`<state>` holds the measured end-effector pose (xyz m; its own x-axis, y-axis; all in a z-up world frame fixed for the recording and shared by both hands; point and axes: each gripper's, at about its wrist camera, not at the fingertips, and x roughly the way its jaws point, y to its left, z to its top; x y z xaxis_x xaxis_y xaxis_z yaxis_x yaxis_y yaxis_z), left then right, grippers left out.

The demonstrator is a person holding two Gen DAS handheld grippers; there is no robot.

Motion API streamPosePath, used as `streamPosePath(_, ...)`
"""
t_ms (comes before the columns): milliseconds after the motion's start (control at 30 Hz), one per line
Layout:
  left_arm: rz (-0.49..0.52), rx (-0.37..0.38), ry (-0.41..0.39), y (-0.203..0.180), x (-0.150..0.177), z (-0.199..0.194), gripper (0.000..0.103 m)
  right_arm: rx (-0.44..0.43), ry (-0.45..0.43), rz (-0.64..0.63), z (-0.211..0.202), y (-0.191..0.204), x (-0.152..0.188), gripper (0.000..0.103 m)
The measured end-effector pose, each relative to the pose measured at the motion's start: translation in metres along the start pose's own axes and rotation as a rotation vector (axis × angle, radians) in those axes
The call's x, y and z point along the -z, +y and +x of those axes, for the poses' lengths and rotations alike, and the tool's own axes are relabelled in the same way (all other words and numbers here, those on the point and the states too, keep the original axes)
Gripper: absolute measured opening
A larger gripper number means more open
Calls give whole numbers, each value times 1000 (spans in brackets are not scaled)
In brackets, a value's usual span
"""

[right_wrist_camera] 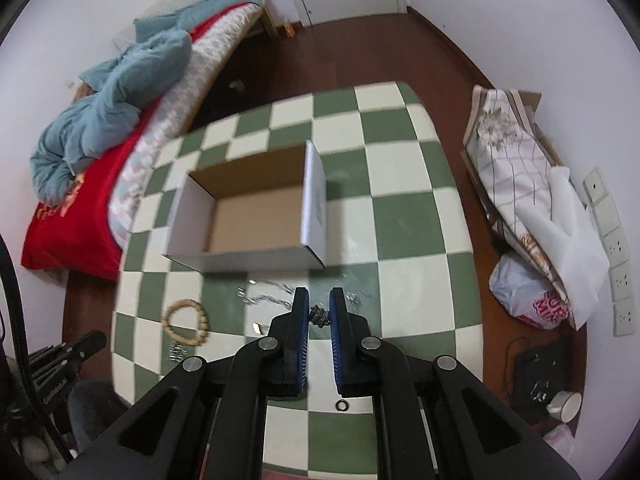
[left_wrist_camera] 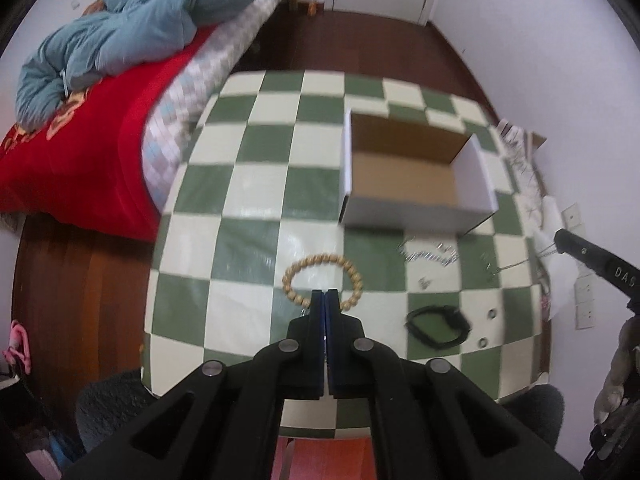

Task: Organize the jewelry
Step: 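Lift both chains and carry them toward the cardboard box with both tools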

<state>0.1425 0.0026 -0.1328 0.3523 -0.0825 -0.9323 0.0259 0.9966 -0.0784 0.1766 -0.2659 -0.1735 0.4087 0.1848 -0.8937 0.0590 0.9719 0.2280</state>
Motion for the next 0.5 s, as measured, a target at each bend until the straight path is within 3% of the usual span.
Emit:
streamPosePath(133,-39,42,-3,10,-2,-1,0,-24,-35,-9,-24,9,-8,10)
streamPosePath(200,-109,94,62,20,6,19,4,-19,-41,-14,-27,12,-8,10)
streamPosePath(333,-159,47,177,28,23,71,7,-8,-17,0,-18,11,-1,10)
streamPosePath(467,-230,6,259,36,32,117,34,6,23,23,0,6,11,10)
streamPosePath(500,-250,12,277,37,33,126,34,12,35,25,5,6,14,10)
